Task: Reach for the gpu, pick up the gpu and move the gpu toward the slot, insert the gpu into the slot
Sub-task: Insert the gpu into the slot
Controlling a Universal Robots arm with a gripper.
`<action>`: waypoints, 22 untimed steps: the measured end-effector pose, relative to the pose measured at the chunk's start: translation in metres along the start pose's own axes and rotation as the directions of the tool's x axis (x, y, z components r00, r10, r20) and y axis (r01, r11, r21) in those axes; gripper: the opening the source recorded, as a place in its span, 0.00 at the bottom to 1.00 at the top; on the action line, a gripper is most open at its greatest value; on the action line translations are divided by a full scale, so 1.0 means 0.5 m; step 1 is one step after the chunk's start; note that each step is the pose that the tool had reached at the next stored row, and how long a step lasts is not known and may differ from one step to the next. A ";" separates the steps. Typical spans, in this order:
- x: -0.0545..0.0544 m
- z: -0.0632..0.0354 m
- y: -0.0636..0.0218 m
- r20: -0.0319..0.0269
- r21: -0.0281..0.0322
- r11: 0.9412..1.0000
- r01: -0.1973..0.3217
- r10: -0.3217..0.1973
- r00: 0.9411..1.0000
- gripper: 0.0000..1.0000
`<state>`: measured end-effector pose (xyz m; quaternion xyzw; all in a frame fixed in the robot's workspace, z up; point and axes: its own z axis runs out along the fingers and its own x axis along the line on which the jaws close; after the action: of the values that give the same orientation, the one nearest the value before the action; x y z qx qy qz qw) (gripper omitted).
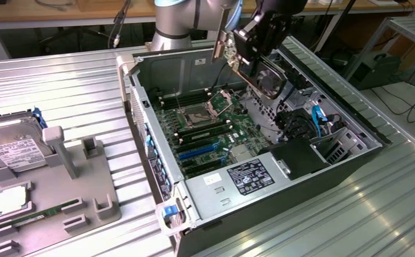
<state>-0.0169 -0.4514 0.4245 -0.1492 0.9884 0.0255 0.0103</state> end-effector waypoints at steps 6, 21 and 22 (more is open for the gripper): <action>0.000 0.000 0.000 -0.007 -0.004 0.989 0.145 -0.145 0.989 0.28; 0.000 0.000 0.000 -0.018 -0.017 0.903 0.429 -0.429 0.903 0.28; 0.000 0.000 0.000 -0.018 -0.017 0.896 0.444 -0.444 0.896 0.28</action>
<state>-0.0169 -0.4514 0.4245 -0.3709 0.9283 0.0272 0.0042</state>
